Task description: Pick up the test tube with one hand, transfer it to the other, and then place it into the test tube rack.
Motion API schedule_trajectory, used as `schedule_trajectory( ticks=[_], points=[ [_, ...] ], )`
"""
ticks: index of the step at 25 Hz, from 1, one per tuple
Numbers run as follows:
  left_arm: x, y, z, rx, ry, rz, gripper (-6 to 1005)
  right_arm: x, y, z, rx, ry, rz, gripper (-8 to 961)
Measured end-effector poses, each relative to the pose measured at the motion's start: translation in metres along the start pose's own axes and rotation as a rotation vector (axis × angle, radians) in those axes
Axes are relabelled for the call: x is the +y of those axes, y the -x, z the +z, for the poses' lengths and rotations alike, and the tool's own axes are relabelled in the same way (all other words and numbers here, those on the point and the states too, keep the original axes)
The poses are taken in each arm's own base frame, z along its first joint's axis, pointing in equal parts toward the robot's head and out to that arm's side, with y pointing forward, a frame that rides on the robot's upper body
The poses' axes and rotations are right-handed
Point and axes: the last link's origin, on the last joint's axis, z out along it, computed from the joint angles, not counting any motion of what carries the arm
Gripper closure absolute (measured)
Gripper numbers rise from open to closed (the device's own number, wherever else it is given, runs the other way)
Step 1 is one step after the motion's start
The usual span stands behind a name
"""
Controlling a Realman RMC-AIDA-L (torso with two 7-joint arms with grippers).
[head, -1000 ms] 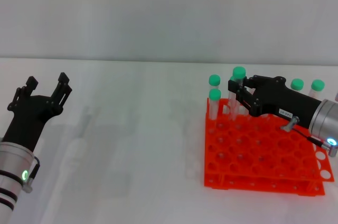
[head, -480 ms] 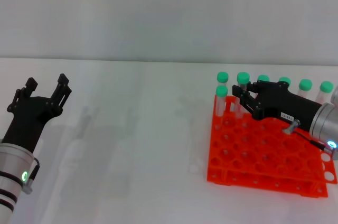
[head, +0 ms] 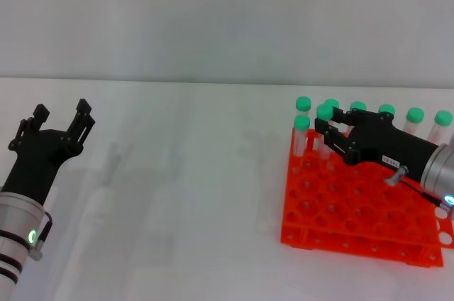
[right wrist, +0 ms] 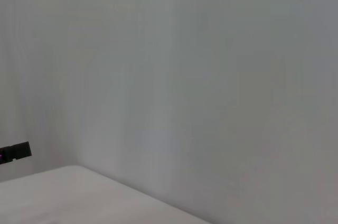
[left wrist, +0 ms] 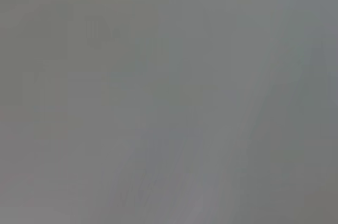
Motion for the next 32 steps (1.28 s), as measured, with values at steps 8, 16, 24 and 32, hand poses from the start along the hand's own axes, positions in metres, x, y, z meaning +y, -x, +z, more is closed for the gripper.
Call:
schedule_trajectory(
  ticks=[8, 16, 24, 32],
  points=[
    [-0.001, 0.0, 0.0, 0.0, -0.001, 0.001, 196, -0.001, -0.001, -0.013, -0.042, -0.016, 0.021, 504],
    [-0.001, 0.0, 0.0, 0.001, -0.003, 0.001, 196, -0.007, 0.001, -0.033, -0.125, -0.064, 0.033, 262],
    [-0.004, -0.001, -0.001, 0.002, -0.015, -0.001, 196, -0.048, -0.001, -0.094, -0.289, -0.346, 0.037, 169],
    [-0.004, -0.001, -0.001, 0.006, -0.015, 0.0, 196, -0.08, -0.023, -0.148, -0.344, -0.727, 0.022, 169]
  ],
)
